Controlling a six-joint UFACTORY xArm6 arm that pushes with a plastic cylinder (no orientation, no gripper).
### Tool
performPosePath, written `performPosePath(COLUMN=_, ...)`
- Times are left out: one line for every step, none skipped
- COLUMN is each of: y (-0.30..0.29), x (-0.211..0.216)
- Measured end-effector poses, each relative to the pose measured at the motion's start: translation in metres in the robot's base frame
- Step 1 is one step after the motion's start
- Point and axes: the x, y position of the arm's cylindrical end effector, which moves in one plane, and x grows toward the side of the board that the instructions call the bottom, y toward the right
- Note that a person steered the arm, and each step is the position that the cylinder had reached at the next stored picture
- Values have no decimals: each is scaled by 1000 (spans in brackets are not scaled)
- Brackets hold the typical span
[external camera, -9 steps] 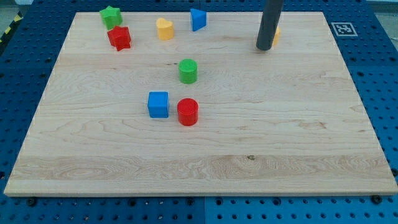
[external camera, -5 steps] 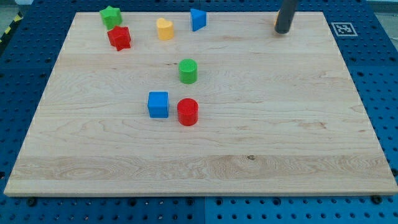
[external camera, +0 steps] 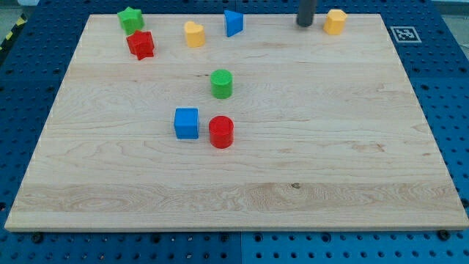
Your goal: Slide the yellow hexagon right a bit
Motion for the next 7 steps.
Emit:
performPosePath(y=27, x=0)
performPosePath(y=41, x=0)
performPosePath(y=40, x=0)
performPosePath(y=10, x=14)
performPosePath(y=14, x=21)
performPosePath(y=39, x=21)
performPosePath(y=60, x=21)
